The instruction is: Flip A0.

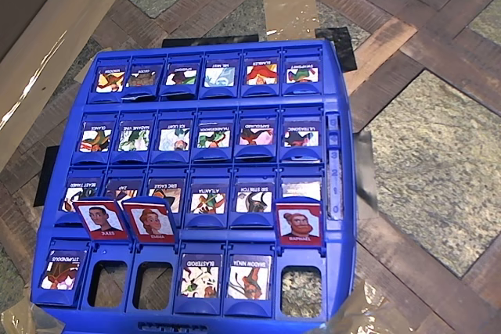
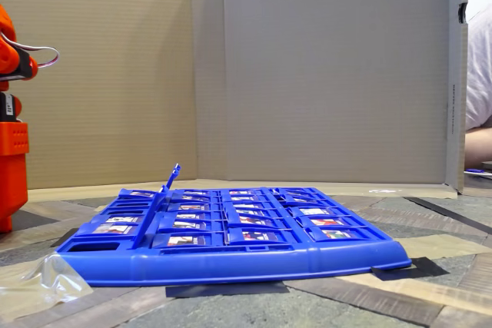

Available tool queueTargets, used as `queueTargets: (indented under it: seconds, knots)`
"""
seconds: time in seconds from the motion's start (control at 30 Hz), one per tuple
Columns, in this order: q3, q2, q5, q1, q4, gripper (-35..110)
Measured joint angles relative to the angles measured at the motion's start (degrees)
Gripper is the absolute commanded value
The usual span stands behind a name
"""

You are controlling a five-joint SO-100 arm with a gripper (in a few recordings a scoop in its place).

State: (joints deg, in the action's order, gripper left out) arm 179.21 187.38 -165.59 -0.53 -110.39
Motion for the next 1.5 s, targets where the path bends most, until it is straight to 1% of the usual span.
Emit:
queueTargets:
  seconds: [0.9,1.5]
  knots:
    - [0.0,0.0,-0.18,0.0,0.0,0]
    - [0.0,0.0,-3.34,0.0,0.0,0]
